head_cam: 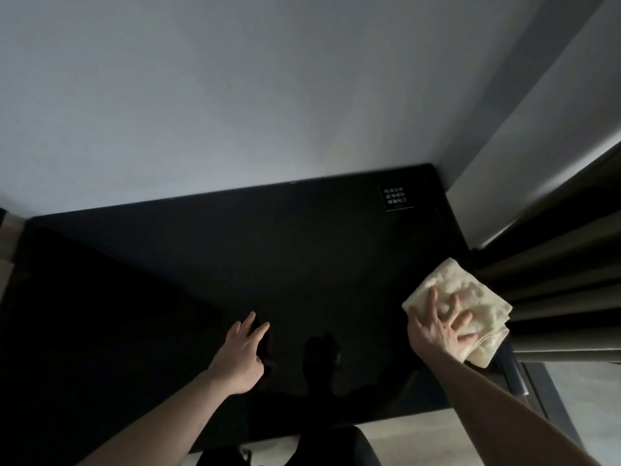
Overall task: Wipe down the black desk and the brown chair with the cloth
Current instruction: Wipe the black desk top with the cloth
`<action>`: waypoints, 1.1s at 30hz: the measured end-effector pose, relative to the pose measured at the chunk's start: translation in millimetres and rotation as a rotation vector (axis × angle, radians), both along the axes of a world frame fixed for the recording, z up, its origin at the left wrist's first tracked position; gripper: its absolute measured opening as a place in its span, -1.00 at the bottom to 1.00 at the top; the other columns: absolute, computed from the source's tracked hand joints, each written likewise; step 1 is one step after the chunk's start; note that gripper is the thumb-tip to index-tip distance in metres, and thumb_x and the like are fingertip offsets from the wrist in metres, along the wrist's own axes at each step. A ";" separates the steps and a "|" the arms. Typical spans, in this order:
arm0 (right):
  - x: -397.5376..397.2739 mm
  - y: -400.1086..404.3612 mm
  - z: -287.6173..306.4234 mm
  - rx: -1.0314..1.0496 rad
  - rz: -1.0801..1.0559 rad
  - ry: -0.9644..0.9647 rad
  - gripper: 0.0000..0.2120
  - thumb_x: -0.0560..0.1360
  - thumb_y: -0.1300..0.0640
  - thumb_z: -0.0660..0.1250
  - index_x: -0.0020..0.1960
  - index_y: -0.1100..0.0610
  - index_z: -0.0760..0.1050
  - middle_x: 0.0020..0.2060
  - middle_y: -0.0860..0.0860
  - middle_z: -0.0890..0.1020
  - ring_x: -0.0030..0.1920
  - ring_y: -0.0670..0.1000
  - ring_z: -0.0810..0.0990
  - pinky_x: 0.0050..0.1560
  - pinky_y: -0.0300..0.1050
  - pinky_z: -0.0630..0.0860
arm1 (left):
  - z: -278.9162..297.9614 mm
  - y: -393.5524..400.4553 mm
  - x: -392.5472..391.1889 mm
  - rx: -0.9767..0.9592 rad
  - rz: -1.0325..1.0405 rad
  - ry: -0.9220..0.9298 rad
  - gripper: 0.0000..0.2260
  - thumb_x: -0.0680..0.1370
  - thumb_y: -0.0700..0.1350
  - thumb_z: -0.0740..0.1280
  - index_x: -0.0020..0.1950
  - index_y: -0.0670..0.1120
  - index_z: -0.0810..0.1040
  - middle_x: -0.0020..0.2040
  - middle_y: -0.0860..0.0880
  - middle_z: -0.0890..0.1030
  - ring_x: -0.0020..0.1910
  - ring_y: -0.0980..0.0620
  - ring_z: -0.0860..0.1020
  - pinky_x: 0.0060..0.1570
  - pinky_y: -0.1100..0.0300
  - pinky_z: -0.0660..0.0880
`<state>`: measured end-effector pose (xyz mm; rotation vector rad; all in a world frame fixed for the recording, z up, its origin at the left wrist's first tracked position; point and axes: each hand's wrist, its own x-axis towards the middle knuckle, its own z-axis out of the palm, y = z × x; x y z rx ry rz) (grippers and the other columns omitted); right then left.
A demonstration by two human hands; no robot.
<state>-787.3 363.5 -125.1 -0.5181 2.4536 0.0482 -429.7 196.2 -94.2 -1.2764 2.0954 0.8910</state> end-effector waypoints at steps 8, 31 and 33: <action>183.8 -45.4 5.4 -0.118 0.243 -0.124 -0.24 0.66 -0.35 0.02 0.62 -0.32 -0.43 0.63 0.03 -0.46 0.60 0.33 -0.49 0.48 0.49 -0.45 | 20.3 -14.4 81.8 -0.025 0.022 0.008 -0.29 0.68 -0.22 0.25 0.72 0.16 0.00 0.72 0.08 -0.23 0.71 -0.09 -0.18 0.60 0.03 0.19; 217.0 2.4 42.9 -0.326 0.141 -0.134 -0.34 0.69 -0.04 0.28 0.71 -0.13 0.06 0.72 -0.03 -0.05 0.70 0.17 -0.09 0.64 0.29 0.12 | -15.5 20.8 48.1 -0.116 -0.219 -0.031 -0.10 0.62 0.46 0.02 0.64 0.06 -0.49 0.58 -0.12 -0.57 0.57 -0.34 -0.50 0.49 -0.51 -0.20; 209.9 4.8 38.0 -0.285 0.202 -0.152 -0.31 0.70 -0.06 0.26 0.72 -0.14 0.00 0.72 -0.04 -0.12 0.70 0.17 -0.17 0.66 0.29 0.06 | -26.1 21.5 54.3 -0.166 -0.233 -0.056 -0.11 0.61 0.48 -0.05 0.59 0.05 -0.56 0.56 -0.11 -0.61 0.57 -0.34 -0.50 0.50 -0.53 -0.19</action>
